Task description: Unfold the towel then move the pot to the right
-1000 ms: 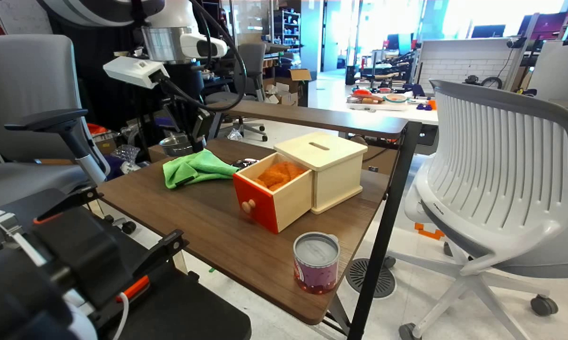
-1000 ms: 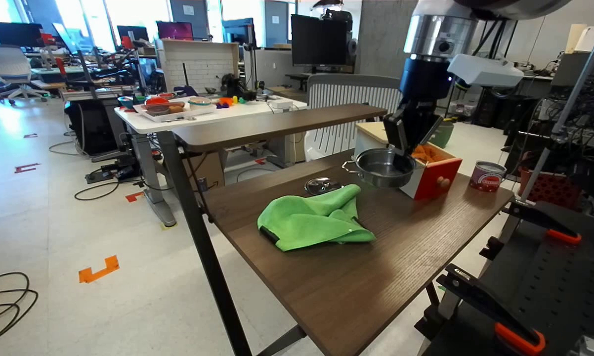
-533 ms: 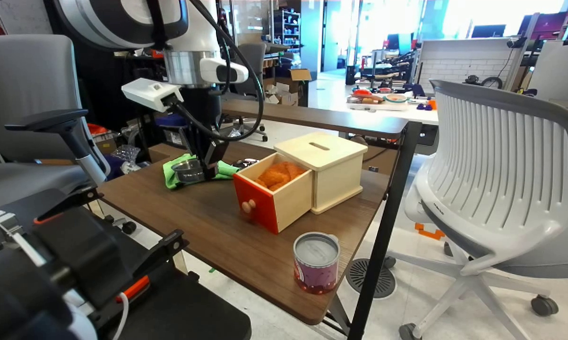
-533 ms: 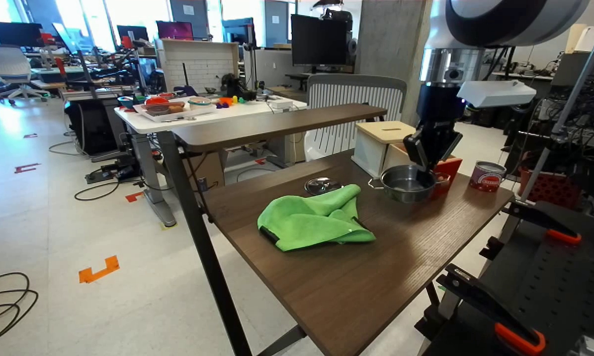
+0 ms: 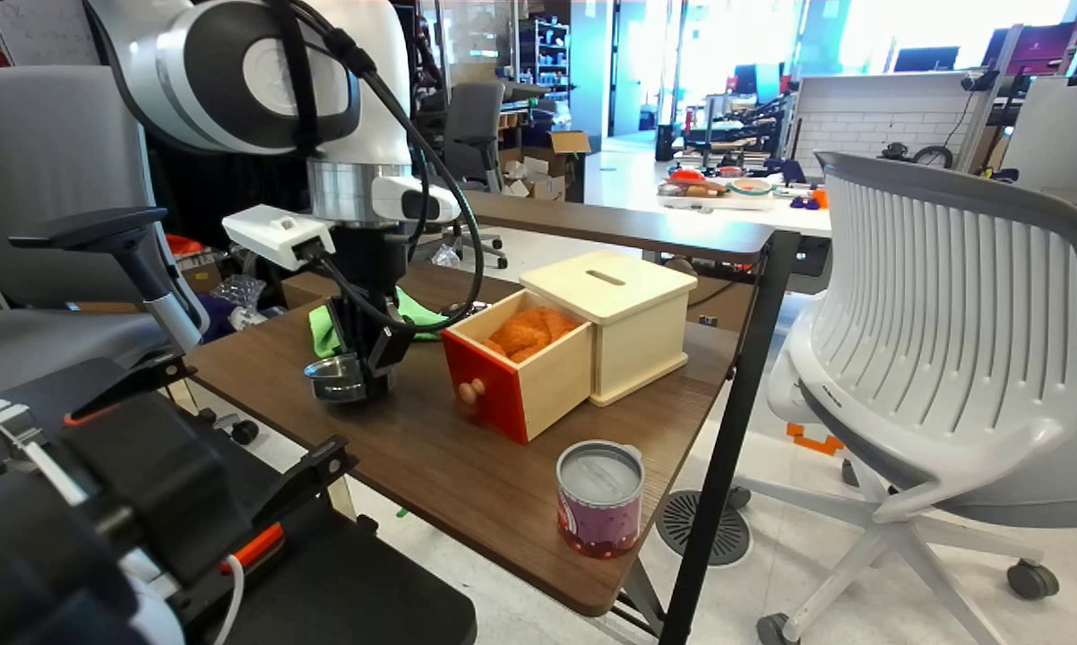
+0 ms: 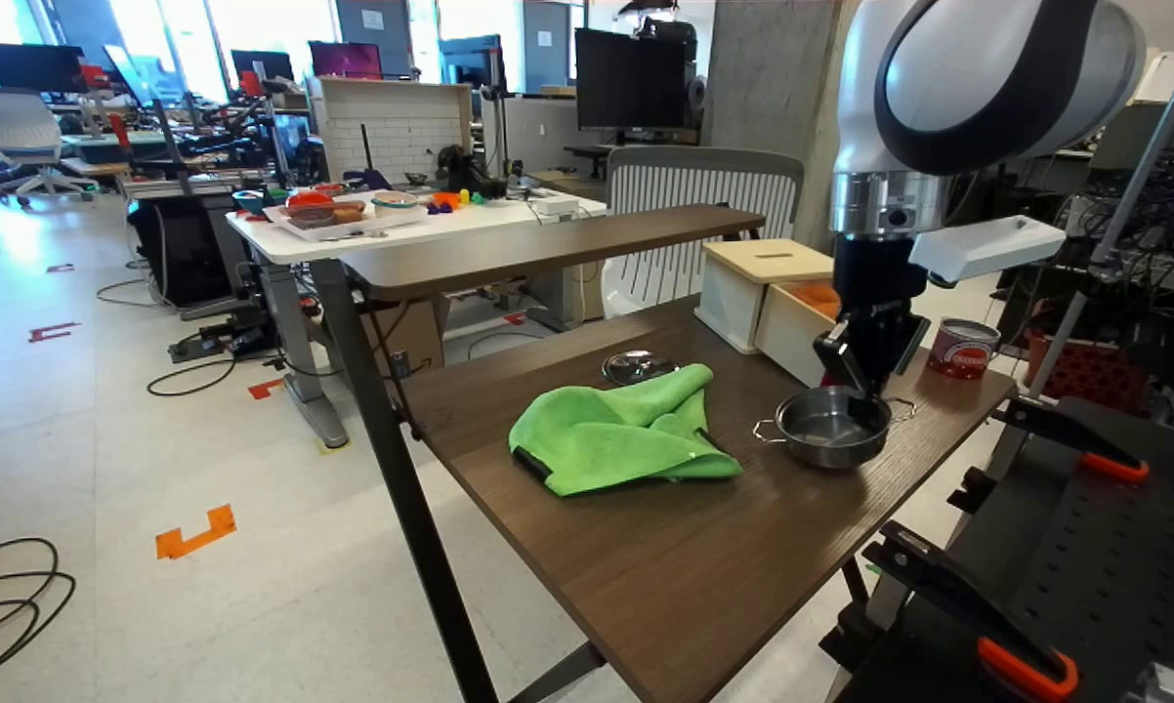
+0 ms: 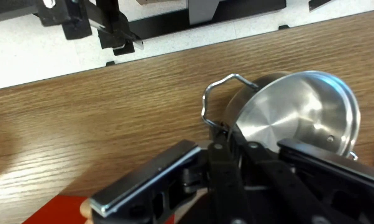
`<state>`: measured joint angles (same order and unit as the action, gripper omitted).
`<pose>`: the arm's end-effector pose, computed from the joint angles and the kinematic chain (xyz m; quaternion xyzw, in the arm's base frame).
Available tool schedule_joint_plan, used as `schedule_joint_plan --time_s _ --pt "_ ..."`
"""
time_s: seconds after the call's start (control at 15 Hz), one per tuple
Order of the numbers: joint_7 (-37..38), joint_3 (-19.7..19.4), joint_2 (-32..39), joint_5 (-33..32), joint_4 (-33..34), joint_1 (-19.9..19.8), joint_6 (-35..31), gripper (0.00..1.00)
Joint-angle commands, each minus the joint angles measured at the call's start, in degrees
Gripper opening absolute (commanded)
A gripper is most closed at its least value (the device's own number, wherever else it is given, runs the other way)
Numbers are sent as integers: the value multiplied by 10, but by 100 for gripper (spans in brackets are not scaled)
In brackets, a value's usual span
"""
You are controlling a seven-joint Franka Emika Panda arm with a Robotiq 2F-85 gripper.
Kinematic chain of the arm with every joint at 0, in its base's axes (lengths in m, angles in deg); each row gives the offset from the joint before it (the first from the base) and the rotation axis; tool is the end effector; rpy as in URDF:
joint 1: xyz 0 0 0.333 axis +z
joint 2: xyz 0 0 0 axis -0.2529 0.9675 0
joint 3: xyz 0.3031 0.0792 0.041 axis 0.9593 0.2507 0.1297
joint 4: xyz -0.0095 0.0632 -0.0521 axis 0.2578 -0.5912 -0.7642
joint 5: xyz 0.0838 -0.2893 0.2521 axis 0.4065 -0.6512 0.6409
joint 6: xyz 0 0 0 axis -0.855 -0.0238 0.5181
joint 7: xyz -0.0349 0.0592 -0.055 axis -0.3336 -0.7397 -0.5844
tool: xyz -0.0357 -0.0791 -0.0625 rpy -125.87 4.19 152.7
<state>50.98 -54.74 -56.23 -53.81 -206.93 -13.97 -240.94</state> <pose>0.4851 -0.0337 0.1239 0.9943 -0.0730 -0.0751 0.0212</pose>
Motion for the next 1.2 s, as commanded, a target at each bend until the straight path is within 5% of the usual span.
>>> schedule_joint_plan --time_s 0.0,0.07,0.13,0.73,1.07,1.13 --pt "30 -15 20 -18 21 17 12 2" --pt "32 -13 21 -15 22 17 10 25" --pt "32 -10 19 -11 23 17 11 34" --pt "45 3 -25 12 23 17 16 98" --pt "38 25 -95 67 9 -1 4 100" --pt "43 13 -61 43 25 10 1 100"
